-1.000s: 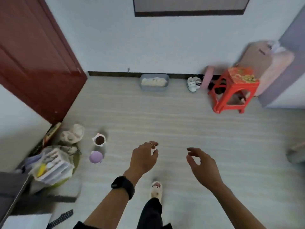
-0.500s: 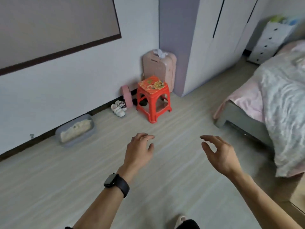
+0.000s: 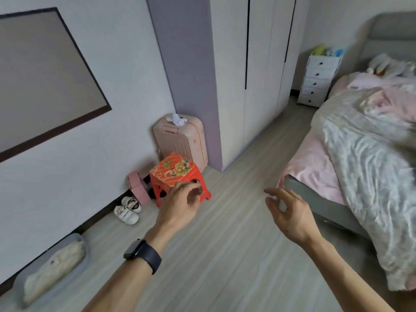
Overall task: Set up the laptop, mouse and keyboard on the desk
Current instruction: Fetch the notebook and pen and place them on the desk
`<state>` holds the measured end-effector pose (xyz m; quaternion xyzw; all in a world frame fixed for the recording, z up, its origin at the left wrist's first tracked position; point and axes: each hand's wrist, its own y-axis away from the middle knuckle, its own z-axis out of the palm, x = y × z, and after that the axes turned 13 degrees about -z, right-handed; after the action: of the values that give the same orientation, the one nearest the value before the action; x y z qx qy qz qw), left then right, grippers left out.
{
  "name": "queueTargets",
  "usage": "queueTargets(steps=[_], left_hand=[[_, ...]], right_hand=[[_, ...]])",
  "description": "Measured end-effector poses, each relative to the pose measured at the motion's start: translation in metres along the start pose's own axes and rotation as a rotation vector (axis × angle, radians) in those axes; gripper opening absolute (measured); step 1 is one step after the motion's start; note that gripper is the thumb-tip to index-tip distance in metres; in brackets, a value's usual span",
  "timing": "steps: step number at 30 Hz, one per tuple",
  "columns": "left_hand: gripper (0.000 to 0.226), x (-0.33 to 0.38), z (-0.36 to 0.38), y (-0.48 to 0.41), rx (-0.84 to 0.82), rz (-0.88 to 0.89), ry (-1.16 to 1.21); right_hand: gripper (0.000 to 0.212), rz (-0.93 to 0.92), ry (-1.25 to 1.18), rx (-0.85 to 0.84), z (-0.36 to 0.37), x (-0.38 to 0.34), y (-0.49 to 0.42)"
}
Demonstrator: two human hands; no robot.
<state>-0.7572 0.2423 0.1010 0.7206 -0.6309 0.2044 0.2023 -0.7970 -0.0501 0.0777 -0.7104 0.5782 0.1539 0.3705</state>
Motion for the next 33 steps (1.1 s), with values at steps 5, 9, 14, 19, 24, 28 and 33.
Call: queueTargets(steps=[5,9,14,19,24,28,33], left_hand=[[0.036,0.044,-0.003,-0.123,0.068,0.057,-0.054],[0.04,0.077,0.0,-0.216,0.084,0.073,-0.1],[0.043,0.112,0.007,-0.346,0.069,0.15,-0.08],[0.041,0.159,0.007,-0.476,0.005,0.265,-0.033],[0.039,0.226,0.016,-0.587,-0.027,0.348,-0.044],[0.038,0.287,0.037,-0.661,-0.066,0.429,-0.043],[0.038,0.37,0.079,-0.75,-0.092,0.5,-0.005]], right_hand=[[0.024,-0.06,0.022,0.04,-0.009,0.03,-0.129],[0.025,-0.111,0.101,0.042,-0.01,0.051,-0.226],[0.026,-0.121,0.19,0.064,-0.004,0.078,-0.346],[0.025,-0.049,0.243,0.12,-0.013,0.103,-0.448],[0.027,0.025,0.291,0.198,-0.03,0.148,-0.531],[0.029,0.081,0.317,0.225,-0.05,0.194,-0.592],[0.028,0.122,0.312,0.28,-0.084,0.274,-0.681]])
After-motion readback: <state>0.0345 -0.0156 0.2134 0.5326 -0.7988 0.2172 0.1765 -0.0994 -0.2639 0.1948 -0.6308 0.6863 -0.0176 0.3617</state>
